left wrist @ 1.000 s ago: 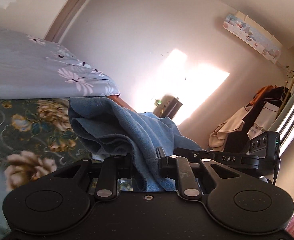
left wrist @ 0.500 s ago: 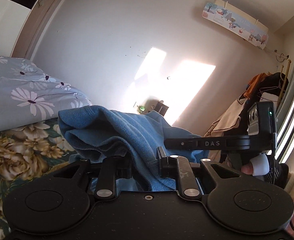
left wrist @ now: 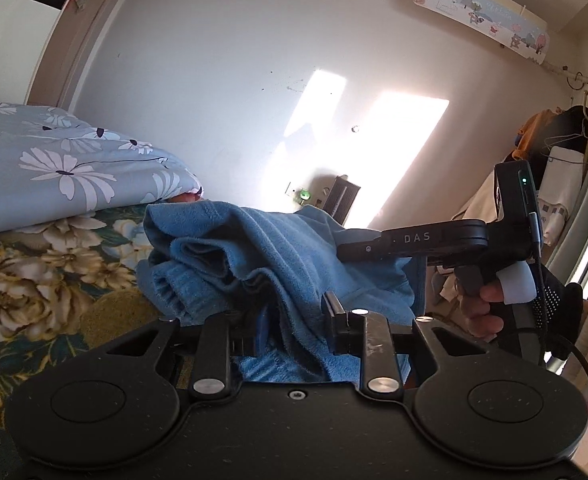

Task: Fold clothes
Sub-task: 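Carry the bundle to the bed corner and release it onto the clothes pile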

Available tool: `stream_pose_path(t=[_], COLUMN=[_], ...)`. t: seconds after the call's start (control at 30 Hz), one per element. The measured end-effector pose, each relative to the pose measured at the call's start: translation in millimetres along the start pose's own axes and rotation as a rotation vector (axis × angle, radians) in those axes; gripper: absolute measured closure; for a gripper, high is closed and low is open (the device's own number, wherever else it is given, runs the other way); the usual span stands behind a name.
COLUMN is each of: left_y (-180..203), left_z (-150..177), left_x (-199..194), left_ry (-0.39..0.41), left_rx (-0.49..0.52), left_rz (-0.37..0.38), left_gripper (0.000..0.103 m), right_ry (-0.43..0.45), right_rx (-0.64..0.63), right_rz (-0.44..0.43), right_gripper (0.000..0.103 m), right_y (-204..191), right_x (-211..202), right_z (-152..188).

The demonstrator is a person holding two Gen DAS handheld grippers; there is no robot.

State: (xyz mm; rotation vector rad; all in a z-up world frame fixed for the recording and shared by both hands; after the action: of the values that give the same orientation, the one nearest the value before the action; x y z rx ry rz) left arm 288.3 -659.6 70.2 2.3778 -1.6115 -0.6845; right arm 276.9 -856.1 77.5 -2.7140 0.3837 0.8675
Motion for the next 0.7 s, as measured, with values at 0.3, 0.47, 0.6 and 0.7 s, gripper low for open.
stream_pose_path(t=[0.3,0.47,0.6,0.7], left_y=[-12.1,-26.9,-49.7,-62.0], left_z=[-3.9,-0.1,16.5,35.0], left_x=[-46.9,-87.3,-148.3,-202.7], left_ry=[-0.036,-0.064,-0.082,-0.096], left_rx=[-0.052,-0.091,-0.096,-0.092], left_rz=[-0.068,-0.125,-0.219,-0.262], left_gripper=[0.063,0.059,0.057,0.049], right_ry=[0.065,0.126,0.165,0.194], right_rx=[0.011,0.083,0.108,0.145], right_rz=[0.179,0.170,0.166,0.179], right_gripper=[0.062,0.062,0.060,0.047], right_y=[11.6,2.1,-24.4,-44.4], right_x=[-31.1,-75.0,-106.7,-129.9], right_z=[-22.3,-25.0,-10.5,8.9])
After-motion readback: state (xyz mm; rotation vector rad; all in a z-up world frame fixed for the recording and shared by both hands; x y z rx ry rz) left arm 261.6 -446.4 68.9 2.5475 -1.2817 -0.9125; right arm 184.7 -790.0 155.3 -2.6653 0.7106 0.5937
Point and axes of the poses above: each gripper's, at about its wrist camera, not at the fingertips, and x roughly the way its jaws point, y to its right, z to its underside, the point moved 9 cm from there along x, roughly the way its jaws point, and after that the axes turned 4 degrees about -z, right-handed, at the moved point
